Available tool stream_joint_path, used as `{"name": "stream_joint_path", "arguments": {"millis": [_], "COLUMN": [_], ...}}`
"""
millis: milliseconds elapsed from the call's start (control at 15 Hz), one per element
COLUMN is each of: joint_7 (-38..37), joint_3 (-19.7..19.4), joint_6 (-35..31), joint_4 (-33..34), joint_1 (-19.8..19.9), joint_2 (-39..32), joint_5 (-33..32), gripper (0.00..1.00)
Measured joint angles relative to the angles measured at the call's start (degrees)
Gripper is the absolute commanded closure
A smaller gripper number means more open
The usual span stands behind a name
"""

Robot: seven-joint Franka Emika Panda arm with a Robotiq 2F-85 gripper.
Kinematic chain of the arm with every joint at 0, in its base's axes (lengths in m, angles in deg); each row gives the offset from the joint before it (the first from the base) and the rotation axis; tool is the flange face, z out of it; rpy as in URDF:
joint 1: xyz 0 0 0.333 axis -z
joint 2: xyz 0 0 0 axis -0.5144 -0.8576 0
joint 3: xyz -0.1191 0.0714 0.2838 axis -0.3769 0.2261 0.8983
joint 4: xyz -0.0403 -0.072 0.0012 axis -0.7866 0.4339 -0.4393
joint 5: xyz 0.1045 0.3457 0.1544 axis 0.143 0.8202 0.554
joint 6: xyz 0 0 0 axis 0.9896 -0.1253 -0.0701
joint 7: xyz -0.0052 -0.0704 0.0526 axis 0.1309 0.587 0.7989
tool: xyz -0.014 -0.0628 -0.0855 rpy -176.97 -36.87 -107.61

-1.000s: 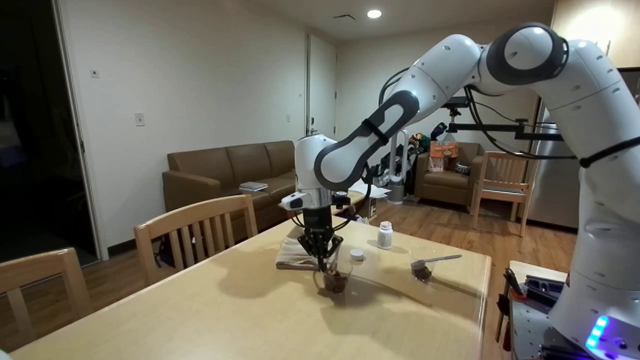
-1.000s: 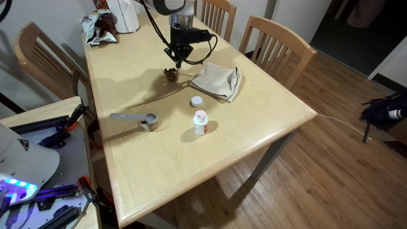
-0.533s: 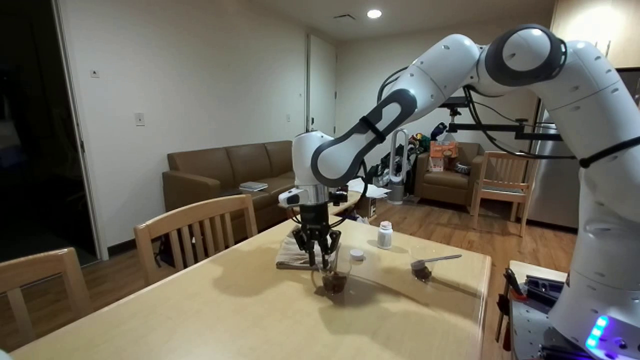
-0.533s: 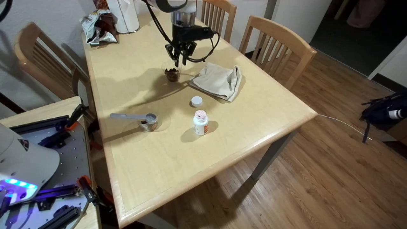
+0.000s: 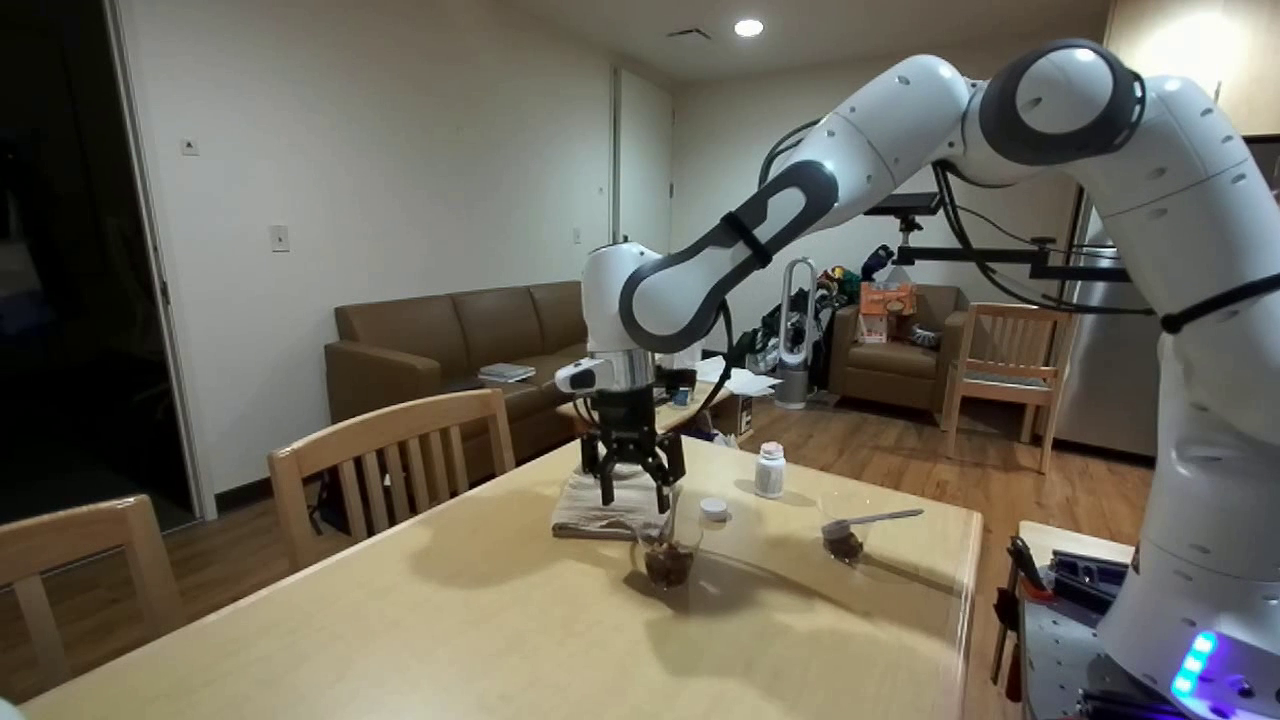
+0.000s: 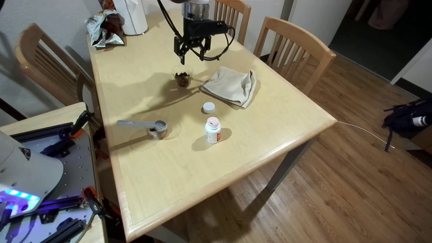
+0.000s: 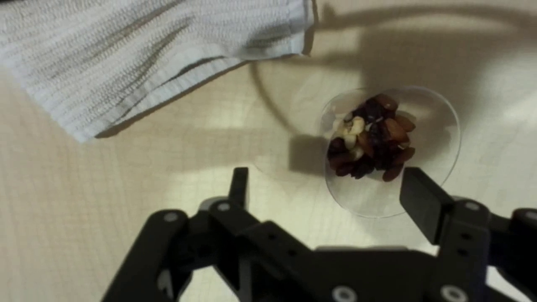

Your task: Use the white towel to wipe the table, then take the white lid and put it on the table, then move the clear cup towards the towel

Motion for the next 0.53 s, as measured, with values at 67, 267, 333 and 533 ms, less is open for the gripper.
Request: {"name": "stream_joint_path", "arguments": {"millis": [67,267,333,533], "joint_7": [-0.42,-1.74,-2.34,-4.96], "joint_3": [-0.02,-0.2,-0.26,-0.78], "joint_6": [0.46,1.79,2.35,3.75], "joint_4": [0.0,-0.01,-0.04,-0.7], "joint_1": [0.0,0.0,0.03,0.04], "joint_2": [0.62,2.71,3.47,6.07], "joint_5": [0.0,0.0,0.0,0.0], "gripper": [0.0,0.0,0.0,0.0]}}
